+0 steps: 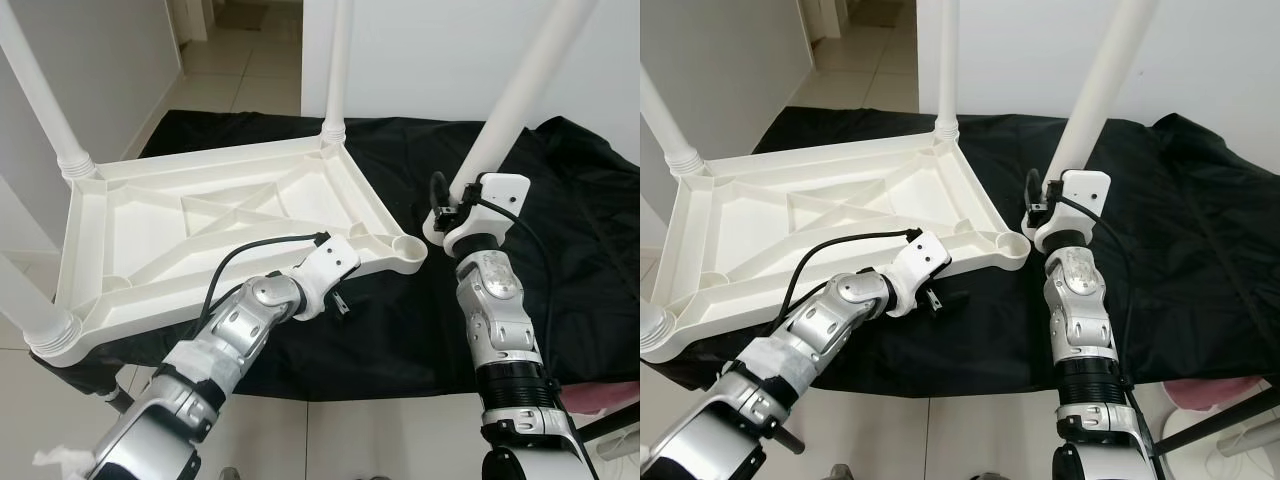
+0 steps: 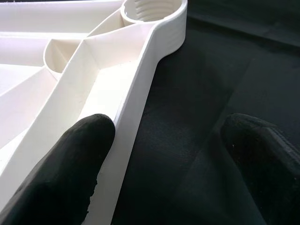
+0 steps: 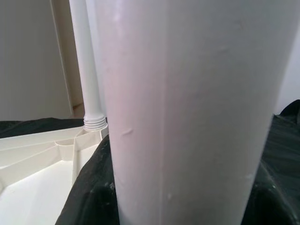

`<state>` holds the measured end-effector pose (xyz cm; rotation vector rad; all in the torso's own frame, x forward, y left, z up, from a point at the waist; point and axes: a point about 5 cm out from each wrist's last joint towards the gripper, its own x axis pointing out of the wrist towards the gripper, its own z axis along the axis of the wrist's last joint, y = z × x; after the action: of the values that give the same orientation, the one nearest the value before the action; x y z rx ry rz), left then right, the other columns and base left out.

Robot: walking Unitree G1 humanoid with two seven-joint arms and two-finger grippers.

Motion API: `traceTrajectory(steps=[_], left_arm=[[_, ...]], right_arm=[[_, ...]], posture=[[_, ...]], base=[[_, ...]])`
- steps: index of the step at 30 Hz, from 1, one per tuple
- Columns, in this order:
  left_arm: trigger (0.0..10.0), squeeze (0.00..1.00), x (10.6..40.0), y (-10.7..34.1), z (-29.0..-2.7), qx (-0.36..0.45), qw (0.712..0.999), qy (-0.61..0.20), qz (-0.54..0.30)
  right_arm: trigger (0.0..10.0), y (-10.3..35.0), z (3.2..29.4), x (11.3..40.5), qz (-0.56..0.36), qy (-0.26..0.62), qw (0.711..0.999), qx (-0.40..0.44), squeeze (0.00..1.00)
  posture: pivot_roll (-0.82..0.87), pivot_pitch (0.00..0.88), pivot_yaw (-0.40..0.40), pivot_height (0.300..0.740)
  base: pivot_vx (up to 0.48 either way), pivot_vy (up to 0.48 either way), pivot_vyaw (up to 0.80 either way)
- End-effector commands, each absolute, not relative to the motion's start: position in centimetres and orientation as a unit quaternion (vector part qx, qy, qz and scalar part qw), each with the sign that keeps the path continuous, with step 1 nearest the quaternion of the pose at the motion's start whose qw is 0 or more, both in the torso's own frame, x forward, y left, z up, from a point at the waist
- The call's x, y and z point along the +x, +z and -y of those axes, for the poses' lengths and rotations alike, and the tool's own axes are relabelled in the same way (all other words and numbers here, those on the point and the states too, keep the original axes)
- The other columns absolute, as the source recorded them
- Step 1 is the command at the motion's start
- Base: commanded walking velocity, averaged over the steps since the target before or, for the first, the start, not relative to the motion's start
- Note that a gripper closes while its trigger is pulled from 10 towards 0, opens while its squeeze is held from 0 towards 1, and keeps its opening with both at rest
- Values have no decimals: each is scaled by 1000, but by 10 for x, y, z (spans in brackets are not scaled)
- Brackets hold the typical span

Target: Building children table

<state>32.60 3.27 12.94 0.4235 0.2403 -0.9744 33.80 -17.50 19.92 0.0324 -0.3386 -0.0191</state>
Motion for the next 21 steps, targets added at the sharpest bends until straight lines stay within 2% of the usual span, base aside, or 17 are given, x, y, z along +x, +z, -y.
traceTrajectory(steps=[1, 6, 14, 21], left_arm=[[10000, 0, 333, 113, -48, 224, 884, -383, -146], [10000, 0, 345, 129, -48, 194, 904, -363, -120], [10000, 0, 348, 149, -45, 124, 909, -390, -81], [10000, 0, 351, 142, -47, 152, 907, -381, -95]], right_arm=[[10000, 204, 175, 340, 178, -8, 984, 14, 0], [10000, 205, 174, 341, 179, -5, 984, 12, 0], [10000, 204, 174, 341, 179, -4, 984, 10, 0], [10000, 203, 172, 341, 179, 0, 984, 9, 0]], posture=[[-23, 0, -19, 740], [-27, 0, -20, 740], [-29, 0, -21, 740], [-32, 0, -20, 740]], base=[[0, 0, 0], [0, 0, 0], [0, 0, 0], [0, 0, 0]])
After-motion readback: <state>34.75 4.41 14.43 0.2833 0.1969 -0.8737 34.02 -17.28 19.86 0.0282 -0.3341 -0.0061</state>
